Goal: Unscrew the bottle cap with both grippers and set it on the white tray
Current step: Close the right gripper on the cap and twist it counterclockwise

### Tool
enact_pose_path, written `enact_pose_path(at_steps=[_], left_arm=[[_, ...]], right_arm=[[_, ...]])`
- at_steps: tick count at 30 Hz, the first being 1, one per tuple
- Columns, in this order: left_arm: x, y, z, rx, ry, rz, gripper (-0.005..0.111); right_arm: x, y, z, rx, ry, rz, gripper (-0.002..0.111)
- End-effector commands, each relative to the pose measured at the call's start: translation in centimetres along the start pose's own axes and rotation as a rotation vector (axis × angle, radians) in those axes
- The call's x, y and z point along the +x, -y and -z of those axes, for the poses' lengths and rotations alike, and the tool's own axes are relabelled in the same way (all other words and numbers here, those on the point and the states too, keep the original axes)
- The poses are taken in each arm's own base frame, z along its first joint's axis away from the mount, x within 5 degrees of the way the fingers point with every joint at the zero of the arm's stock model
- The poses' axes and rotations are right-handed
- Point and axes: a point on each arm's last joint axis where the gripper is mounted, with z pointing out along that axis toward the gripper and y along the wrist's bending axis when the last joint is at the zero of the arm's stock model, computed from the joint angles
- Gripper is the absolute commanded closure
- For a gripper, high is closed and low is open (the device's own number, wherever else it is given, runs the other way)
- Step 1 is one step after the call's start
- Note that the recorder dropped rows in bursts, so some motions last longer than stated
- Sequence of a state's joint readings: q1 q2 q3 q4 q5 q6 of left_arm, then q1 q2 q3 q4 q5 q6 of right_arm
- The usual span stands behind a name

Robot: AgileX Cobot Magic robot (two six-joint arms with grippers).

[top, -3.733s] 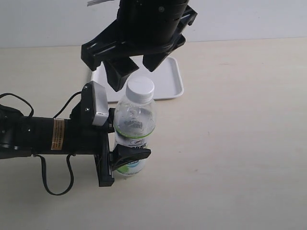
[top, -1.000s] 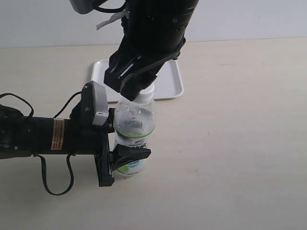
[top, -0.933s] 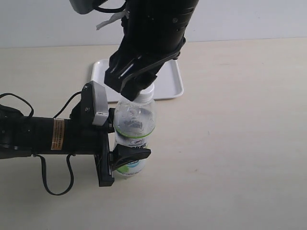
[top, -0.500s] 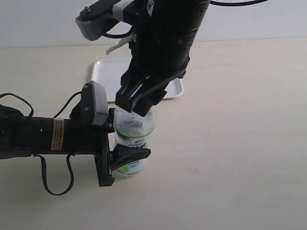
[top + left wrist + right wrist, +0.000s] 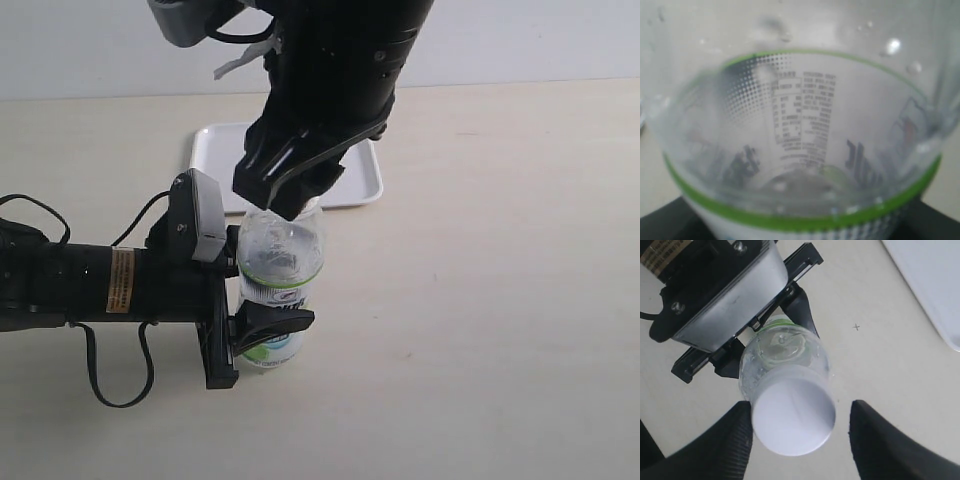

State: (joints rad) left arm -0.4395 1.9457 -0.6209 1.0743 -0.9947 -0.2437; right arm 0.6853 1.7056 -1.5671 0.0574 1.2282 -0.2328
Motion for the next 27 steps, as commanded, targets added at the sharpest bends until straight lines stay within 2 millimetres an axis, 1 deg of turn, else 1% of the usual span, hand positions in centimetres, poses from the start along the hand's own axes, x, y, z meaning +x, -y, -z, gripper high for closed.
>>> enact_pose_path(at_steps=[1, 6, 8, 17, 21, 27], left_arm=[[-0.79, -0.11, 0.04, -0.005, 0.039, -0.012, 0.107], [-0.79, -0.11, 0.04, -0.005, 0.039, -0.012, 0.107], [-0.79, -0.11, 0.04, -0.005, 0.039, -0.012, 0.107], [-0.79, -0.11, 0.04, -0.005, 0.039, -0.012, 0.107], [-0.79, -0.11, 0.04, -0.005, 0.039, -0.012, 0.107], [-0.79, -0.11, 0.04, -0.005, 0.039, -0.012, 0.107]], right_arm=[[-0.13, 0.01, 0.43, 0.008, 0.020, 0.004, 0.056], [-0.23, -0.43, 0.44, -0.041, 0.031, -0.014, 0.057], [-0.28, -0.53, 0.38, -0.053, 0.032, -0.018, 0.061], [-0.28, -0.53, 0.38, -0.053, 0.032, -0.018, 0.107], [-0.27, -0.50, 0.38, -0.049, 0.032, 0.022, 0.108], [-0.28, -0.53, 0.38, -0.047, 0.040, 0.295, 0.108]])
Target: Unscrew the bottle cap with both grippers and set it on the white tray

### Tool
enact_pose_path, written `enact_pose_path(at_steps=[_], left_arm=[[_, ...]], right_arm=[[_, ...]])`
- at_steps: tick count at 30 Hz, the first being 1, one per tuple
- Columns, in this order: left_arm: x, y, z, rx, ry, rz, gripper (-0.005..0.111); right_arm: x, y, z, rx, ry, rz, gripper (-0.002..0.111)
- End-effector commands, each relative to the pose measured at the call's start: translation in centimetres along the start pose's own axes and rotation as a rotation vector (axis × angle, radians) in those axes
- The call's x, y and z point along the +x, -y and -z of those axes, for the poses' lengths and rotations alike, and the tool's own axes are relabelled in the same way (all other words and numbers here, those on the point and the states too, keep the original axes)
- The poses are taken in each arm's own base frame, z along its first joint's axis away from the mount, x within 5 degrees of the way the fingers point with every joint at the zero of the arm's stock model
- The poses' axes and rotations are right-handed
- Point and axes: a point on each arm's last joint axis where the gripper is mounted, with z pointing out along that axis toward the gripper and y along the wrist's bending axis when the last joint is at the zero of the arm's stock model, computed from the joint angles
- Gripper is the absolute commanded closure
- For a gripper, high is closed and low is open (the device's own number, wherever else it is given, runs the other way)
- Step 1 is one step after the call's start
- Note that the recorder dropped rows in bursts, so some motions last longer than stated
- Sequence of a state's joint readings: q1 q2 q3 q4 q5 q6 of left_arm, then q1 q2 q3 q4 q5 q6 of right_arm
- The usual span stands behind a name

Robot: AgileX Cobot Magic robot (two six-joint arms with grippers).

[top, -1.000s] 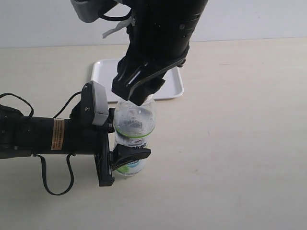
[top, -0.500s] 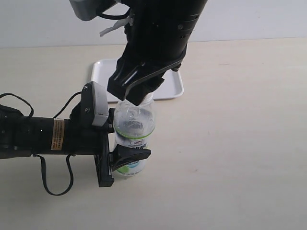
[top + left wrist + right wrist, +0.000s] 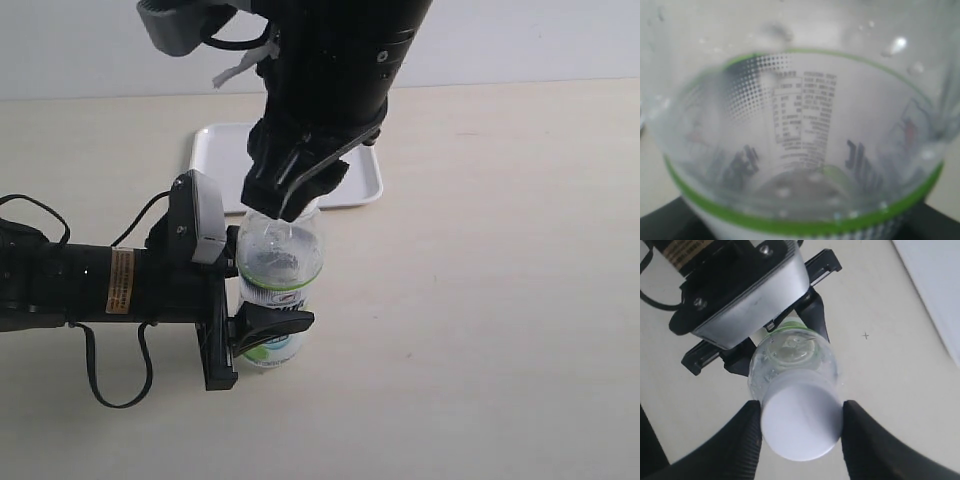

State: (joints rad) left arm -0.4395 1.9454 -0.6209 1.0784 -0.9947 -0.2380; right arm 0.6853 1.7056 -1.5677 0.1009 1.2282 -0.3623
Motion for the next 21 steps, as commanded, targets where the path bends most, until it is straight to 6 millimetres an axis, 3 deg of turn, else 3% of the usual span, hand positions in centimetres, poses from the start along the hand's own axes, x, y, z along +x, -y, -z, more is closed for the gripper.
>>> enact_pose_path(at_steps=[1, 10, 21], left_arm=[[-0.79, -0.15, 0.03, -0.008, 0.040, -0.004, 0.107], [-0.78, -0.11, 0.03, -0.005, 0.039, -0.006, 0.107], [-0.76, -0.05, 0.03, 0.002, 0.037, 0.014, 0.107]], right_arm=[[-0.20, -0.16, 0.35, -0.008, 0.025, 0.225, 0.108], [-0.21, -0.18, 0.35, -0.007, 0.027, 0.405, 0.108], [-0.18, -0.16, 0.43, 0.002, 0.027, 0.772, 0.108]])
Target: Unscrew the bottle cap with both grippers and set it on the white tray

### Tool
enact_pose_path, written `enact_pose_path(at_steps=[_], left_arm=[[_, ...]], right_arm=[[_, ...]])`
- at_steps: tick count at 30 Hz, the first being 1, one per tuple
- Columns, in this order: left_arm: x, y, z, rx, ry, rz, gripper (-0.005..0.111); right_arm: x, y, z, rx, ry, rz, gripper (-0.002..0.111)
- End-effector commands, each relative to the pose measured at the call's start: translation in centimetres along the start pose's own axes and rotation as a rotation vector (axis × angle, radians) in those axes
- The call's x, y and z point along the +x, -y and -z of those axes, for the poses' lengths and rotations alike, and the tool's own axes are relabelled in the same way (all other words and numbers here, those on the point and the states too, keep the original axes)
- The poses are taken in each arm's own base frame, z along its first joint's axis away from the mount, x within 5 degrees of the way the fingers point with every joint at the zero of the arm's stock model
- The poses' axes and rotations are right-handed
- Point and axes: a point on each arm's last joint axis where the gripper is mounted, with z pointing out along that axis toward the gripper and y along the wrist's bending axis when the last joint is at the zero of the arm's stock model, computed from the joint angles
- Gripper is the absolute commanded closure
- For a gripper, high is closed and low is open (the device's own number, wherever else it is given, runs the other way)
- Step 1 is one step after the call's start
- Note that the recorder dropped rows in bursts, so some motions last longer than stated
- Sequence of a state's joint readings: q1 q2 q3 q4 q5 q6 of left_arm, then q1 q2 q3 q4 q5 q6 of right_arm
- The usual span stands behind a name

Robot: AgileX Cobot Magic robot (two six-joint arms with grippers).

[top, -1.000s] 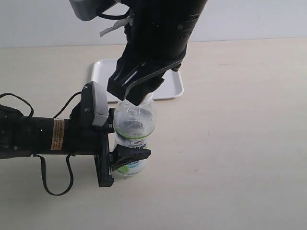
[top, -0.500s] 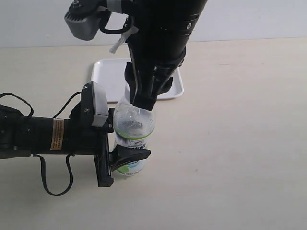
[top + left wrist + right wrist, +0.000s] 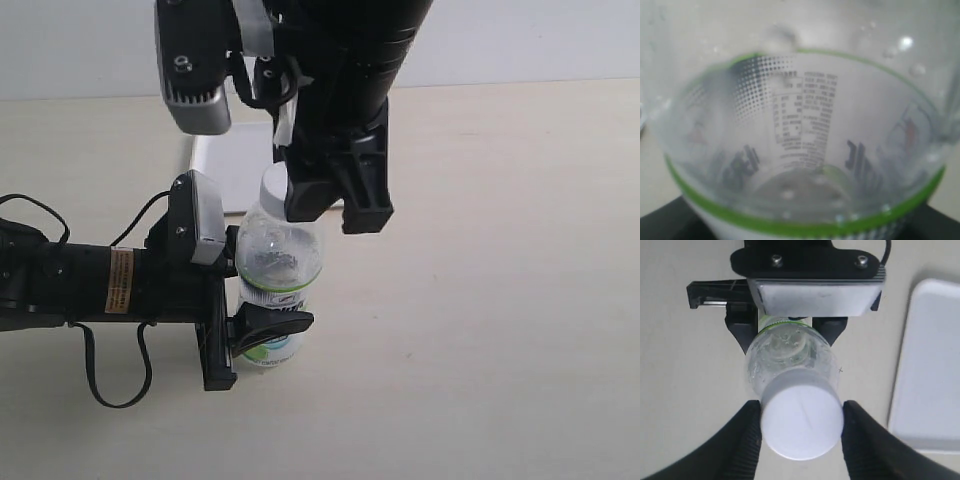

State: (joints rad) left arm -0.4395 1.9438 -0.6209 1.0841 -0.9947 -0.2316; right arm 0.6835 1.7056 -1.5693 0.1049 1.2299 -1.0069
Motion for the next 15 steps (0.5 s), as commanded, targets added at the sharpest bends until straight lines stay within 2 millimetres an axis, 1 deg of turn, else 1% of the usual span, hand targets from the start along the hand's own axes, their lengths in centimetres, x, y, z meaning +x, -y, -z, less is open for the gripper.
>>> enact_pose_path(at_steps=[1, 13, 15], left_arm=[[-0.73, -0.10, 0.02, -0.002, 0.038, 0.024, 0.107], [-0.69, -0.16, 0.02, -0.009, 0.033, 0.029, 0.107], [-0.69, -0.16, 0.02, -0.009, 0.033, 0.029, 0.107]], right_arm=[[-0.17, 0.01, 0.38, 0.017, 0.012, 0.181, 0.108], [-0.19, 0.00, 0.38, 0.019, 0.009, 0.689, 0.108], [-0.22, -0.02, 0.38, 0.019, 0.012, 0.751, 0.108]])
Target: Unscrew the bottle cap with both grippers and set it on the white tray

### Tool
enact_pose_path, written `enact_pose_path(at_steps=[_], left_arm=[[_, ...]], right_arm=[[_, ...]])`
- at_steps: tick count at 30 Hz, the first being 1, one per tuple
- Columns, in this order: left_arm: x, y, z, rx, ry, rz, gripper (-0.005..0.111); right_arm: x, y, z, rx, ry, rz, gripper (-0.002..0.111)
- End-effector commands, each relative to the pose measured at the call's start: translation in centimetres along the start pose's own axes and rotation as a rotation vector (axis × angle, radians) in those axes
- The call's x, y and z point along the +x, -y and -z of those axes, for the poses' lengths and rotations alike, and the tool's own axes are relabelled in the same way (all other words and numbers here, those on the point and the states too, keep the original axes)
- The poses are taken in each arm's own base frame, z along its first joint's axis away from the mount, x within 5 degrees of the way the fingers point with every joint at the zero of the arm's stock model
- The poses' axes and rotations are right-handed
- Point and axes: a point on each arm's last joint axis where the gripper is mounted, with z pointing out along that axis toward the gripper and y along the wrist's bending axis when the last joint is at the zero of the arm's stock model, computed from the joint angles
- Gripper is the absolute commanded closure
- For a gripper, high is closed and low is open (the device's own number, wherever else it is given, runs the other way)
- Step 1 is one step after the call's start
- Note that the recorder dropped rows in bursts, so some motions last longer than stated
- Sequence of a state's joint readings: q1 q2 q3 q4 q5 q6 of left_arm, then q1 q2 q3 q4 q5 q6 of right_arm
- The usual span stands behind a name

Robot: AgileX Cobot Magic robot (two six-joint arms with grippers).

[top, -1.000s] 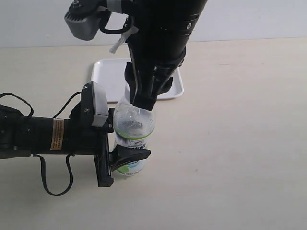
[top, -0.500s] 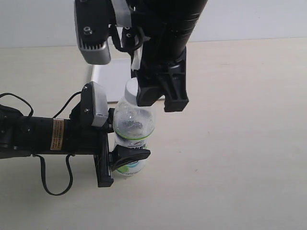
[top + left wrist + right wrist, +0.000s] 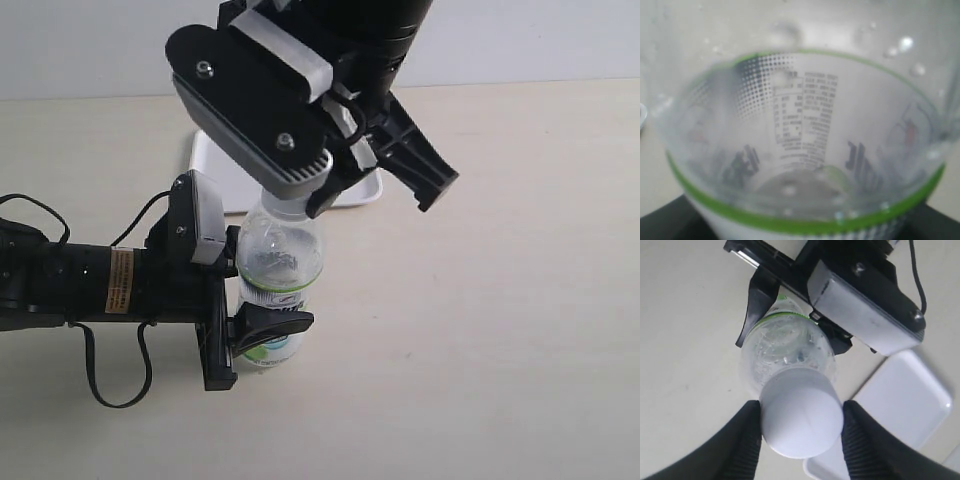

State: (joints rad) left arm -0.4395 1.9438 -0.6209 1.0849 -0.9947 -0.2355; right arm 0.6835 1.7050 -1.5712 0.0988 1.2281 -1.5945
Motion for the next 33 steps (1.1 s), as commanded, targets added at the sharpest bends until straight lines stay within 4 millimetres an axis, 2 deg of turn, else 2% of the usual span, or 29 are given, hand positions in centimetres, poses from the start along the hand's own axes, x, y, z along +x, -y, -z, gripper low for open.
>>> enact_pose_path(at_steps=[1, 13, 21, 28, 30, 33], left_arm=[[-0.69, -0.16, 0.02, -0.010, 0.033, 0.026, 0.107], [-0.69, -0.16, 0.02, -0.009, 0.033, 0.027, 0.107], [-0.69, -0.16, 0.02, -0.009, 0.033, 0.027, 0.107], [-0.69, -0.16, 0.02, -0.009, 0.033, 0.027, 0.107], [-0.69, -0.16, 0.02, -0.009, 0.033, 0.027, 0.107], [-0.70, -0.16, 0.02, -0.009, 0.035, 0.027, 0.107]], right_arm=[[-0.23, 0.07, 0.31, 0.018, 0.012, 0.179, 0.108], [-0.45, 0.07, 0.32, 0.025, 0.033, 0.438, 0.108], [-0.49, 0.07, 0.32, 0.027, 0.037, 0.499, 0.106], [-0.53, 0.08, 0.32, 0.028, 0.041, 0.477, 0.082], [-0.53, 0.08, 0.32, 0.027, 0.041, 0.440, 0.073], [-0.53, 0.08, 0.32, 0.026, 0.042, 0.402, 0.050]])
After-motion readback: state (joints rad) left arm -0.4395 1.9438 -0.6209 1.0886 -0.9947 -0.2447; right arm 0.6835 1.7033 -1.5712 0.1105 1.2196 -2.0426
